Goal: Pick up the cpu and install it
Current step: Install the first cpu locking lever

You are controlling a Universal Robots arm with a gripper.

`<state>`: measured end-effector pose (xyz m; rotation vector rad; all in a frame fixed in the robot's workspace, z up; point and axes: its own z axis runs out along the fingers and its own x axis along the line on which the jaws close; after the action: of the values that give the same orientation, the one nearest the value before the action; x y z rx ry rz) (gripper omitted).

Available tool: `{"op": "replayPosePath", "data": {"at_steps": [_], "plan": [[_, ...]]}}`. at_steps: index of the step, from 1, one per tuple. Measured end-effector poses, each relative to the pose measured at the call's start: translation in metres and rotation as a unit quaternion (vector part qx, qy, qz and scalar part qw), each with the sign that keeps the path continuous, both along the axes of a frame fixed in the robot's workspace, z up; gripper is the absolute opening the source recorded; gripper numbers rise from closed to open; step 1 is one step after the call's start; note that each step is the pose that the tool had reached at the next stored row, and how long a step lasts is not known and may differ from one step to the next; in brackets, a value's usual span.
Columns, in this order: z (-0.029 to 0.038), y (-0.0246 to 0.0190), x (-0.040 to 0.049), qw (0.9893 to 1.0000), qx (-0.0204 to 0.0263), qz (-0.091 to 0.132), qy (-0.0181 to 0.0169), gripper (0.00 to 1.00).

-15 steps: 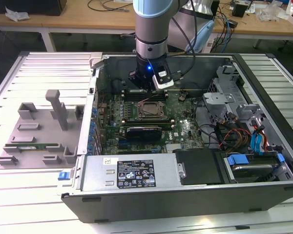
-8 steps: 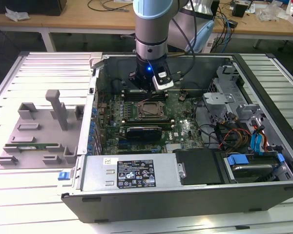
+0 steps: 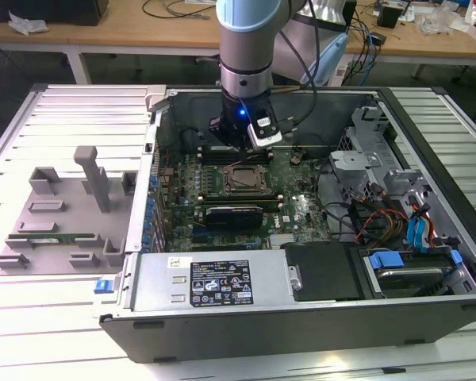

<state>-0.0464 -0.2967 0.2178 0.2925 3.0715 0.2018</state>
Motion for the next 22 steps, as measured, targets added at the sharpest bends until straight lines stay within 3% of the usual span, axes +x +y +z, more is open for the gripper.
{"op": "replayPosePath", "data": {"at_steps": [7, 12, 22], "plan": [[-0.0016, 0.0006, 0.0000, 0.9998, -0.0027, -0.021, 0.0000, 0.11], [-0.0020, 0.0058, 0.0000, 0.9992, -0.0030, -0.040, 0.0001, 0.11], [-0.0041, 0.0056, 0.0000, 0.9987, -0.0042, -0.050, 0.0000, 0.11]]}}
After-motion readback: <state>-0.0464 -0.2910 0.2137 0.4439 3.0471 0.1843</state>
